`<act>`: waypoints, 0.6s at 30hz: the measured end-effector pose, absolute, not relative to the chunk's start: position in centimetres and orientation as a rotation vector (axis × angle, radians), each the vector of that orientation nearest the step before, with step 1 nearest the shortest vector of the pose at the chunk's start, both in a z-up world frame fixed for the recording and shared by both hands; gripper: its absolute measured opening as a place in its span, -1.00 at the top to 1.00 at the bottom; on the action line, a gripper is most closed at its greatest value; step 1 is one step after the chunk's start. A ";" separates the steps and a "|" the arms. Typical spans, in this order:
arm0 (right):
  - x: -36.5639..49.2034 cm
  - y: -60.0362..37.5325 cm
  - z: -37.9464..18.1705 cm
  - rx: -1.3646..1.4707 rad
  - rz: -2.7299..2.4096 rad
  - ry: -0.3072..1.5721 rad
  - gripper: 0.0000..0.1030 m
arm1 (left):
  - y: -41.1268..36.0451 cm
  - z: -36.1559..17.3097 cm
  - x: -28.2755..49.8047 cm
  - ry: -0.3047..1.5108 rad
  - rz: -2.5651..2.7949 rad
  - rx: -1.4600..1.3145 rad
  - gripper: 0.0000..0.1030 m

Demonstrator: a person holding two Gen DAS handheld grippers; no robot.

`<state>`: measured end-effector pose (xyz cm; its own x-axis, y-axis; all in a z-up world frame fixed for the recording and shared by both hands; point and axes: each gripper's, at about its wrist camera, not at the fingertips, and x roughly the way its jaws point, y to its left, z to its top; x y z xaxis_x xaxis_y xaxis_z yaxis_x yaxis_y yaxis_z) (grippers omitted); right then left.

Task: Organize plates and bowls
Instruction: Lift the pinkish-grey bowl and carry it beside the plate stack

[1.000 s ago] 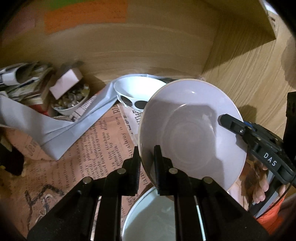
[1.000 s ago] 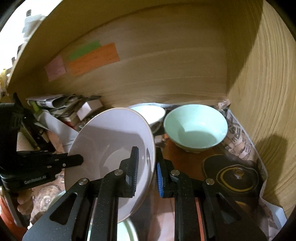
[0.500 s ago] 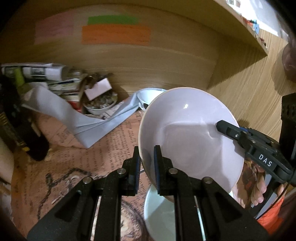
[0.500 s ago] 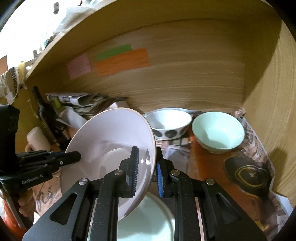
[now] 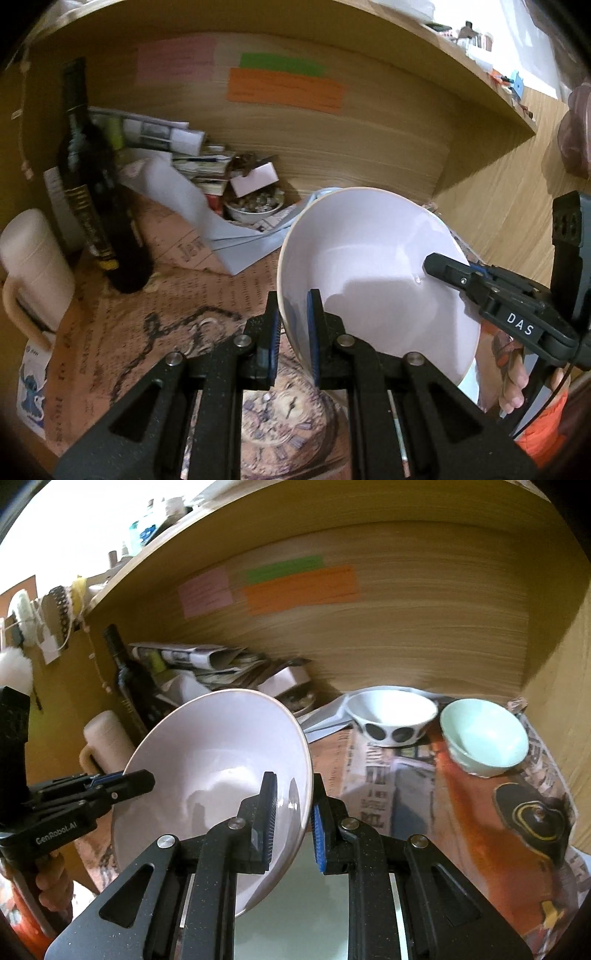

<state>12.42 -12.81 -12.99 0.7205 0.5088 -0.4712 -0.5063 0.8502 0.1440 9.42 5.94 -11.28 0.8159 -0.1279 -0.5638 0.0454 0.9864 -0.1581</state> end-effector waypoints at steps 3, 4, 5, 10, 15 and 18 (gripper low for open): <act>12.0 -11.9 -13.1 -0.002 0.581 0.529 0.70 | 7.0 -11.7 8.4 0.601 -0.074 -0.149 0.76; 11.8 -11.5 -13.2 -0.006 0.586 0.532 0.70 | 7.3 -11.8 8.1 0.599 -0.068 -0.151 0.76; 11.7 -11.2 -13.3 -0.010 0.591 0.535 0.70 | 7.6 -11.9 7.8 0.597 -0.062 -0.153 0.76; 11.2 -9.3 -14.0 -0.026 0.621 0.557 0.70 | 9.3 -12.6 6.4 0.593 -0.026 -0.169 0.76; 10.7 -7.3 -14.9 -0.047 0.650 0.588 0.70 | 11.0 -13.6 5.1 0.597 0.003 -0.190 0.76; 10.6 -6.3 -15.5 -0.061 0.663 0.608 0.70 | 11.9 -14.2 4.5 0.600 0.018 -0.202 0.76</act>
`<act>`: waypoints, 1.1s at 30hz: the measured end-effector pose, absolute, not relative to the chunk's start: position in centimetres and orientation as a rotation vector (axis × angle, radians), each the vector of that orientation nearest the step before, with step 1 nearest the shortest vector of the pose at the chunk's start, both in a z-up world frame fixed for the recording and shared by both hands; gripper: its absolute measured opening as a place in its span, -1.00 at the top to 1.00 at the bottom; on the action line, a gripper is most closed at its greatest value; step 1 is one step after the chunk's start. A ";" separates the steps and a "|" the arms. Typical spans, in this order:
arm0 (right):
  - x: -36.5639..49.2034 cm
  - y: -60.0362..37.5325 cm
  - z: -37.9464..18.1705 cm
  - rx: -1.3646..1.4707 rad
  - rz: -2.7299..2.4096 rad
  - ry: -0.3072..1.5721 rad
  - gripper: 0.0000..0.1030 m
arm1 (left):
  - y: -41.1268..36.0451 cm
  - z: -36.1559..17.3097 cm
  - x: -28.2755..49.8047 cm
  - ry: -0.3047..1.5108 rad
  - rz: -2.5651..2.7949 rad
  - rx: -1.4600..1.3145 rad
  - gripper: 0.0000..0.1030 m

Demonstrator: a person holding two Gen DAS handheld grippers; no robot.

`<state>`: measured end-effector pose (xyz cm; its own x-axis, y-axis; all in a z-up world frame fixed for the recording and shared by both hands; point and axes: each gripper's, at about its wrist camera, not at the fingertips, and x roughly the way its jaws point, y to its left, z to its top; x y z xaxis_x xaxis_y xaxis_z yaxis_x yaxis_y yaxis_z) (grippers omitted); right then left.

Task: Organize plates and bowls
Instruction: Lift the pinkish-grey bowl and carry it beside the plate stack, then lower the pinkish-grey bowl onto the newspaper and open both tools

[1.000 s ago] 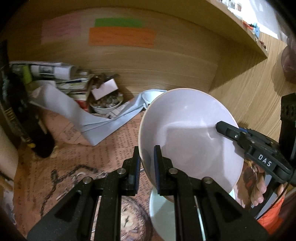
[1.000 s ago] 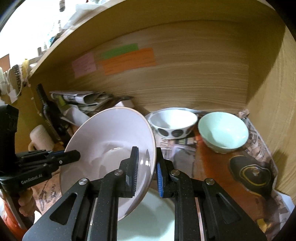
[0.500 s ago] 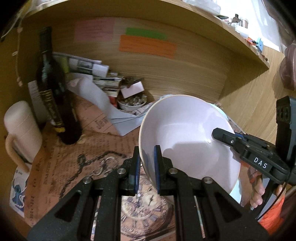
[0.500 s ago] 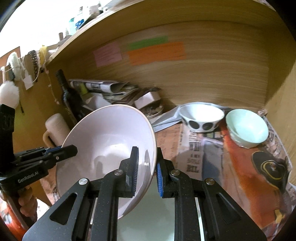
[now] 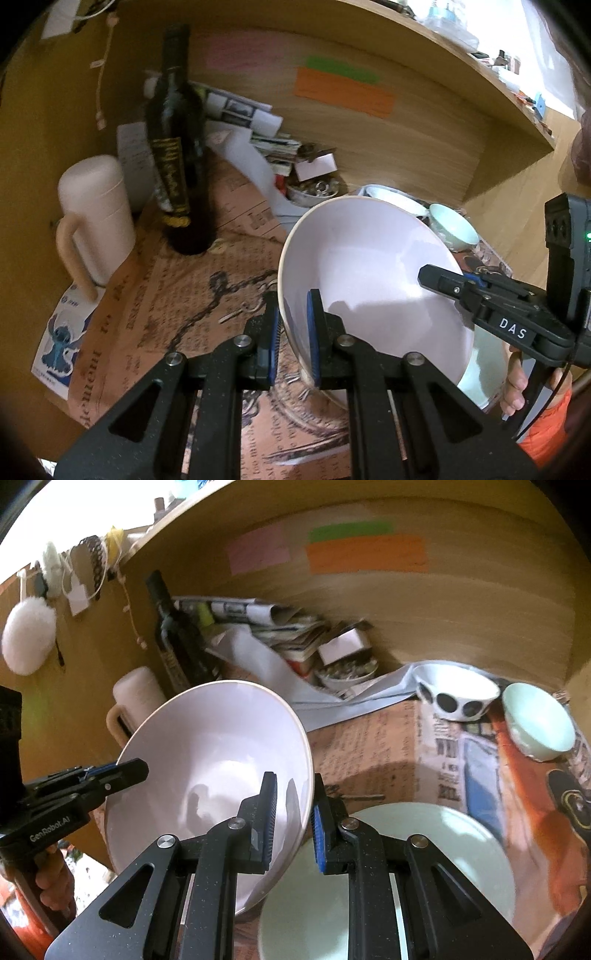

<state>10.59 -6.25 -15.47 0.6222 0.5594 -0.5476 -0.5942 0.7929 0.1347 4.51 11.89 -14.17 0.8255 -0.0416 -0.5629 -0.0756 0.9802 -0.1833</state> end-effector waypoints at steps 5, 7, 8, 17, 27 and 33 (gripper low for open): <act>10.6 -4.6 -16.5 -0.086 0.681 0.651 0.70 | 13.3 -15.4 3.8 0.622 0.041 -0.228 0.76; 10.5 -4.1 -16.9 -0.092 0.687 0.662 0.70 | 13.6 -15.9 3.7 0.633 0.044 -0.237 0.76; 10.5 -3.9 -17.2 -0.090 0.689 0.672 0.70 | 13.8 -16.1 3.6 0.638 0.045 -0.243 0.76; 10.7 -2.3 -19.3 -0.108 0.688 0.749 0.70 | 15.2 -18.1 3.6 0.688 0.055 -0.273 0.76; 10.9 -1.4 -20.0 -0.144 0.660 0.770 0.64 | 15.7 -19.2 4.5 0.706 0.065 -0.291 0.76; 11.2 -1.2 -20.2 -0.152 0.640 0.783 0.63 | 15.2 -19.3 4.9 0.704 0.070 -0.257 0.75</act>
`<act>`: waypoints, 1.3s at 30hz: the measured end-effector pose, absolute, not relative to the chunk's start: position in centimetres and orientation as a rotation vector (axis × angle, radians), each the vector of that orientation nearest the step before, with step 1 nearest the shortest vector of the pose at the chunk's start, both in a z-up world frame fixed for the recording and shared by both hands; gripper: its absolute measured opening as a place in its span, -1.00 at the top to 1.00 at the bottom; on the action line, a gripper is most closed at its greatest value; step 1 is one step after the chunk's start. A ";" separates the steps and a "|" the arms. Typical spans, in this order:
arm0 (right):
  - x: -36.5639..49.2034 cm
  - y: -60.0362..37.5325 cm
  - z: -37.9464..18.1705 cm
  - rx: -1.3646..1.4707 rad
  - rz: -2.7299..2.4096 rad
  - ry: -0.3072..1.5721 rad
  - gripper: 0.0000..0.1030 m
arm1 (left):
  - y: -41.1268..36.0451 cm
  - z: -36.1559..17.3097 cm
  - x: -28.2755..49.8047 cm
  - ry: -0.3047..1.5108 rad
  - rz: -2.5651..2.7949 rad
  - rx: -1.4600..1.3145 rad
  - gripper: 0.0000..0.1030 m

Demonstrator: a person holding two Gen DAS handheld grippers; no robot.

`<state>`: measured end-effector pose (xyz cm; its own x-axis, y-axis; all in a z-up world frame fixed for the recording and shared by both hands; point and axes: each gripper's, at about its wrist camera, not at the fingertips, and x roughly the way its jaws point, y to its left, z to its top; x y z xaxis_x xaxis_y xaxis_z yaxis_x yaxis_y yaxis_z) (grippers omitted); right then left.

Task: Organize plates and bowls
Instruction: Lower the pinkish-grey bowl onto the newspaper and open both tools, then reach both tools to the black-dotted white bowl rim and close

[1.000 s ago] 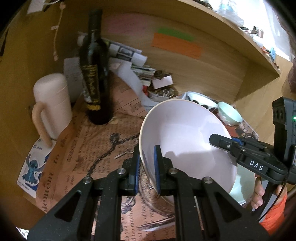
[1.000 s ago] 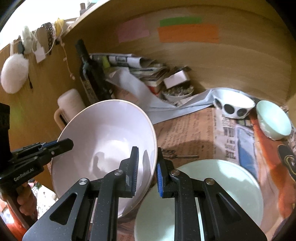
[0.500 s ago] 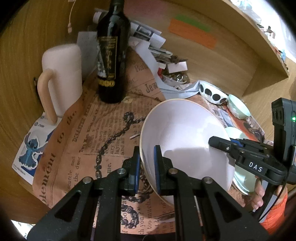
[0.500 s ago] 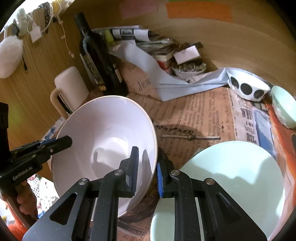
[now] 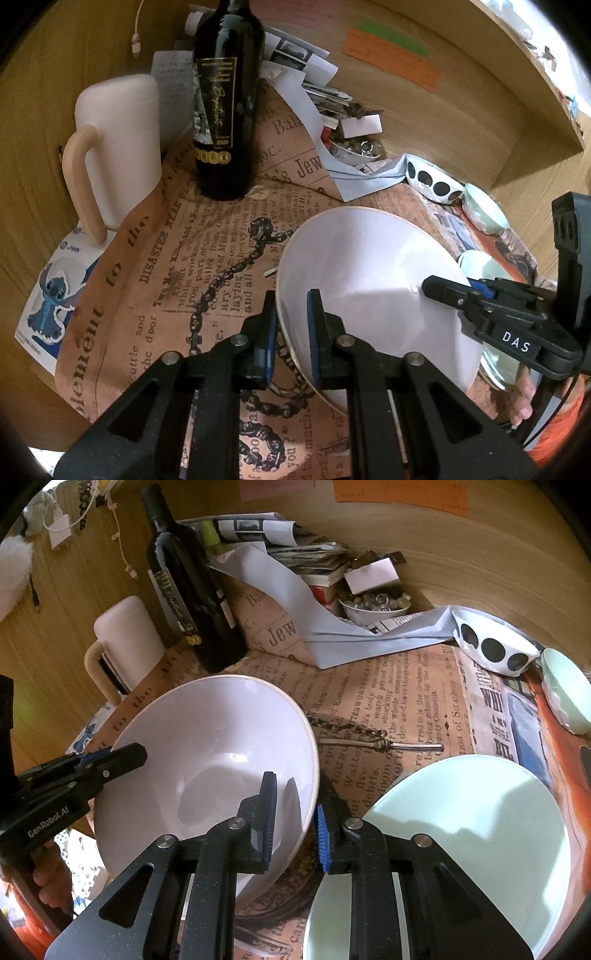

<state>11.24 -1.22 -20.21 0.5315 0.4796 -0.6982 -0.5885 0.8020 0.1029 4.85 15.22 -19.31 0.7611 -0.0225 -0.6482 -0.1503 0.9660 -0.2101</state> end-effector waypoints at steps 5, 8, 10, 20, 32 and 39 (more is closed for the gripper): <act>10.9 -1.4 -19.9 -0.156 0.648 0.759 0.43 | 15.2 -19.1 4.7 0.700 0.063 -0.242 0.75; 10.2 -1.9 -19.0 -0.152 0.650 0.702 0.25 | 15.2 -18.2 4.0 0.659 0.098 -0.210 0.73; 9.7 -2.3 -18.1 -0.151 0.650 0.665 0.12 | 15.2 -17.5 3.5 0.632 0.115 -0.191 0.57; 9.3 -7.6 -14.9 -0.090 0.581 0.549 -0.07 | 13.7 -13.5 2.0 0.501 0.135 -0.140 -0.40; 11.5 -15.4 -12.3 -0.046 0.420 0.422 -0.27 | 8.2 -8.8 7.3 0.461 0.070 -0.070 -0.76; 14.5 -17.8 -11.2 -0.035 0.394 0.384 -0.32 | 4.5 -8.6 13.2 0.519 0.031 -0.056 -0.76</act>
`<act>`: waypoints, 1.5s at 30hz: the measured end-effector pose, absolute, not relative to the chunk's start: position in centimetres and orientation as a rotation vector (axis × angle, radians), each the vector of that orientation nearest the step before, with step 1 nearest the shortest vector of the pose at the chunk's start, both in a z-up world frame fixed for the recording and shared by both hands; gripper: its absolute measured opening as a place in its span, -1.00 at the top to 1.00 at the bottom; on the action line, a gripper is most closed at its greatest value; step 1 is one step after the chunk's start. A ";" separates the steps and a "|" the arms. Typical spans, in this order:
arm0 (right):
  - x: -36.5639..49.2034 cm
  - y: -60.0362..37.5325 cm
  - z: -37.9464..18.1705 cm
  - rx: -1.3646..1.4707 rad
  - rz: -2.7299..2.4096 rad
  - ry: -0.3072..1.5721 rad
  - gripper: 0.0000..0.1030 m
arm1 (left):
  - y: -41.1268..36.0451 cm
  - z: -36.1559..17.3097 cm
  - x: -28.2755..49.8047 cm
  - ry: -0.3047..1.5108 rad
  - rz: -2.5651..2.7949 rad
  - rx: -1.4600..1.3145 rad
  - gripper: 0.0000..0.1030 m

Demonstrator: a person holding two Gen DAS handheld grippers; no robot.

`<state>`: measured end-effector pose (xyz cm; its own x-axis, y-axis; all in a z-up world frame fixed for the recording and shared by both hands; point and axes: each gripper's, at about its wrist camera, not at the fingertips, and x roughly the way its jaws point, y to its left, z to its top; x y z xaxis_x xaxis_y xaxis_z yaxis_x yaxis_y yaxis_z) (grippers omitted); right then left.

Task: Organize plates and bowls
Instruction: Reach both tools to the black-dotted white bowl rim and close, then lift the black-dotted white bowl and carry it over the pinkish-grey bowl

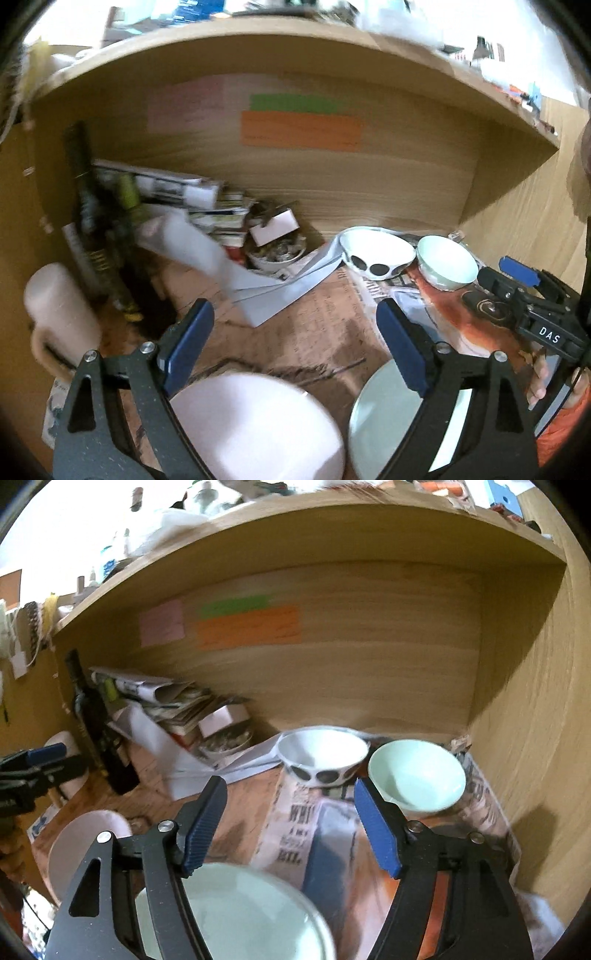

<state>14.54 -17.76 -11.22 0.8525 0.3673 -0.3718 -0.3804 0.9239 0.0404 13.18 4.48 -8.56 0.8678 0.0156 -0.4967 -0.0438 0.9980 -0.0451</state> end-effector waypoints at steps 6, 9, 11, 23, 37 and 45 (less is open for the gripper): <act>18.9 -18.6 -10.6 -0.052 0.387 0.413 -0.32 | 1.0 -8.7 18.2 0.568 0.010 0.001 -0.76; 21.3 -18.7 -10.5 -0.060 0.389 0.444 -0.32 | -0.2 -8.9 20.8 0.596 0.000 0.028 -0.76; 22.9 -18.6 -10.5 -0.077 0.390 0.463 -0.32 | -1.1 -9.1 22.8 0.623 -0.010 0.037 -0.76; 30.7 -18.9 -12.1 -0.097 0.389 0.609 -0.11 | -3.1 -12.2 32.8 0.787 -0.005 0.047 -0.56; 38.6 -18.7 -14.6 -0.030 0.432 0.848 0.48 | -2.8 -14.8 39.1 0.944 -0.043 -0.026 0.05; 40.1 -18.3 -16.0 -0.063 0.400 0.888 0.66 | -3.5 -15.4 40.7 0.977 -0.067 -0.012 0.32</act>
<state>40.15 -18.32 -16.00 0.5619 0.3136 -0.7654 -0.3651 0.9244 0.1106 40.69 -3.53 -15.42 0.5578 -0.0627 -0.8276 0.0517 0.9978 -0.0407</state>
